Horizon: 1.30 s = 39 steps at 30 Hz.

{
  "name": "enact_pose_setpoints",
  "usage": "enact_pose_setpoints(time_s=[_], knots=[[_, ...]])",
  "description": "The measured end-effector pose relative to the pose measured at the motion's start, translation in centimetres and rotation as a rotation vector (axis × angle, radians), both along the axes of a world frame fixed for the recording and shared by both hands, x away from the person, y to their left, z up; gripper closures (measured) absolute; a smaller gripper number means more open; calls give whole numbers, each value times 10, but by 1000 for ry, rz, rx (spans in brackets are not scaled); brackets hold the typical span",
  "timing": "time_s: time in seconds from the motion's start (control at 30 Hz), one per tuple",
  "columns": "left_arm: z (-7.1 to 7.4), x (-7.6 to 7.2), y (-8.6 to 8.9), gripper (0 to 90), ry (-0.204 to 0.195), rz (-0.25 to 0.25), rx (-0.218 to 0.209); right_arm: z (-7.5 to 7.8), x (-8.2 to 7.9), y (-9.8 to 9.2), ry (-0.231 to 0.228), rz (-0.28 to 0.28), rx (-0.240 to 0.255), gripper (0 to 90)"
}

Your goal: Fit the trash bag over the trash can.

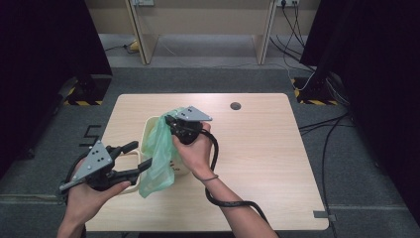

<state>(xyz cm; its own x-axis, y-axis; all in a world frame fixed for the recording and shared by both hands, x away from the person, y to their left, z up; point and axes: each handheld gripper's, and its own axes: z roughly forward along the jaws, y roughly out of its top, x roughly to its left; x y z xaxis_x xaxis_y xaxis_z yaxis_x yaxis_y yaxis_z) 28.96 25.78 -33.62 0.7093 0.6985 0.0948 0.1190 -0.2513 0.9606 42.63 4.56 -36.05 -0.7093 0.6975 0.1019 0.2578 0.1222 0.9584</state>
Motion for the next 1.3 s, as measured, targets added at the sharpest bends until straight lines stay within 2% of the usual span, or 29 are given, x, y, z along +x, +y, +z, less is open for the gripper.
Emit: enact_pose_setpoints(time_s=[0.07, 0.27, 0.37, 0.63, 1.07, 1.2, 1.3], knots=[[0, 0, -4, 320, -8, -17, 14, -1, 3, 1, 9, -9, -7, 900], [2, -5, -11, 330, 3, -57, 46, -3, 8, 3, 27, -24, -22, 900], [6, -11, -15, 334, -10, -49, 80, -3, 9, 2, 31, -29, -21, 900], [6, -12, -18, 340, 1, -61, 77, -2, 10, 3, 32, -37, -27, 900], [14, -21, -21, 339, -15, -79, 72, -2, 11, 7, 35, -49, -36, 900], [12, -20, -22, 356, 6, -75, 92, -2, 11, 8, 37, -52, -42, 900], [14, -23, -27, 357, 4, -91, 109, -1, 12, 8, 39, -56, -46, 900]])
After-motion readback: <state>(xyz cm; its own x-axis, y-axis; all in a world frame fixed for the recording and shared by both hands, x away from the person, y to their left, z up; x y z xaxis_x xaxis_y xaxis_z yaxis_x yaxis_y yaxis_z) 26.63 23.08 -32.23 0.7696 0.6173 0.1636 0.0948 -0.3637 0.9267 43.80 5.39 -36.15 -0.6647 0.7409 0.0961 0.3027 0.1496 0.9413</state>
